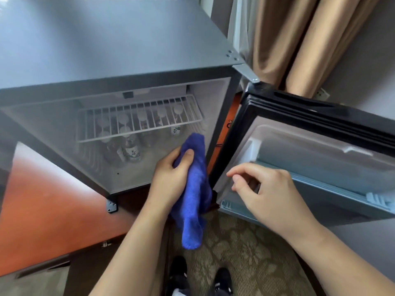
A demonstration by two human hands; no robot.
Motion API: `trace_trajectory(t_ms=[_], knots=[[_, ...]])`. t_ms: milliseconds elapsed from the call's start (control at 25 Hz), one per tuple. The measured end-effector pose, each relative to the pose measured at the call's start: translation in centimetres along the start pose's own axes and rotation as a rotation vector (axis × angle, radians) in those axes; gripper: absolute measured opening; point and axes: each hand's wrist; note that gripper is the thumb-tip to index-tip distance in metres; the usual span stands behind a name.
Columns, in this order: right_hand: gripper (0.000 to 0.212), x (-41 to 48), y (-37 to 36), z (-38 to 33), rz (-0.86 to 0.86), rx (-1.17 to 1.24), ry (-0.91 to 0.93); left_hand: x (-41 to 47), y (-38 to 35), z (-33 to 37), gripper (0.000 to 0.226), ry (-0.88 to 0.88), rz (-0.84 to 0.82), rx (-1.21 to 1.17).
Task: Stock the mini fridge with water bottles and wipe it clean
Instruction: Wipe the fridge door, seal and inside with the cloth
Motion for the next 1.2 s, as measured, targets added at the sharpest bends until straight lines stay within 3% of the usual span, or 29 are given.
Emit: trace_trajectory(t_ms=[240, 360, 600, 920, 1200], knots=[[0.014, 1.5, -2.0, -1.8, 0.081, 0.07, -0.109, 4.0, -3.3, 2.7, 0.027, -0.207, -0.287, -0.094], [0.018, 2.2, -2.3, -2.4, 0.088, 0.104, -0.154, 6.1, -4.6, 2.6, 0.03, -0.265, -0.338, -0.012], [0.018, 1.8, -2.3, -2.8, 0.078, 0.019, -0.202, 8.1, -3.8, -0.5, 0.022, -0.052, -0.395, 0.09], [0.021, 2.0, -2.2, -2.9, 0.053, 0.026, -0.233, 9.3, -2.5, -7.2, 0.032, 0.18, -0.392, 0.234], [0.018, 3.0, -2.2, -4.1, 0.071, 0.071, -0.191, 7.6, -2.3, -7.0, 0.026, 0.205, -0.307, 0.092]])
Point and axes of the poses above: each hand's wrist, its own x-axis towards the middle knuckle, its own y-axis out of the back of the hand, z = x × y, and after that the axes turned 15 degrees about -x, right-handed
